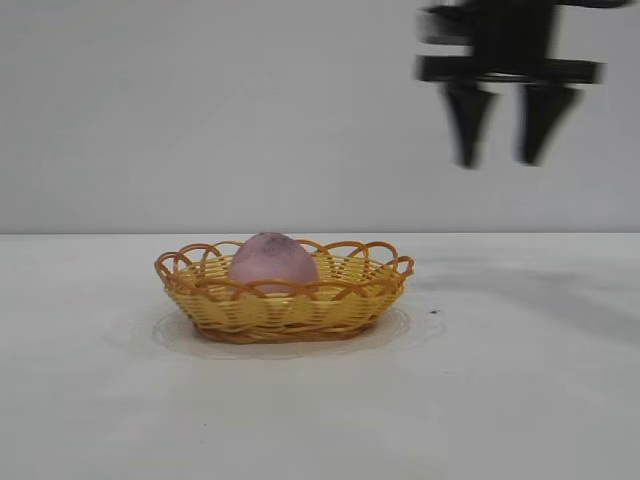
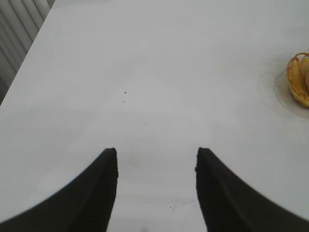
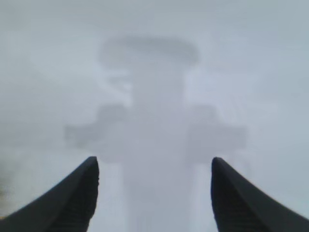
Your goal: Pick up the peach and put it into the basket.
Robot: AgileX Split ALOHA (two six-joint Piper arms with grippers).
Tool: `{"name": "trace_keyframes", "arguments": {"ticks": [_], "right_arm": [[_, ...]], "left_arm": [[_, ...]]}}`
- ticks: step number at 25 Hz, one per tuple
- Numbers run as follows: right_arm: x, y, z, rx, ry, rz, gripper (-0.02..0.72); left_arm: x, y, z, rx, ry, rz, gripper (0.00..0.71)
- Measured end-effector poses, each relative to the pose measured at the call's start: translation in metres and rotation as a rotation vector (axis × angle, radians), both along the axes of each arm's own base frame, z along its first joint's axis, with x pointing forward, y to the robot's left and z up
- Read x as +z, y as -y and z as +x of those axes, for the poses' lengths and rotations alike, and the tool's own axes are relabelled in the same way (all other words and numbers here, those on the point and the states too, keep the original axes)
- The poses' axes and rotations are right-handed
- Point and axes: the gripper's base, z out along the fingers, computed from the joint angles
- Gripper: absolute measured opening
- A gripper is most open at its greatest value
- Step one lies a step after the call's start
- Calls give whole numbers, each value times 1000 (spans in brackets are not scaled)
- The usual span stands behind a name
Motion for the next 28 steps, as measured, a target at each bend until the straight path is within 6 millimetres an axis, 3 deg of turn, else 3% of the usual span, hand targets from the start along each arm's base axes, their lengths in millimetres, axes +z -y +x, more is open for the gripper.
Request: {"name": "trace_keyframes", "arguments": {"ticks": [3,6,9,14,20,28], "right_arm": [[7,8,-4,-19,1,1,428],[21,9,-26,-21,12,2,428],[35,12,-74,-24,45,1,428],[30,17,-171,-38,50,-7,428],[42,22,-275,-44,129,-2,428],[44,28,-387,-60,401,8,428]], "left_arm": [[0,0,0,0,0,0,380],[0,0,0,0,0,0,380],[0,0,0,0,0,0,380],[0,0,0,0,1,0,380],[0,0,0,0,1,0,380],[0,0,0,0,1,0,380]]}}
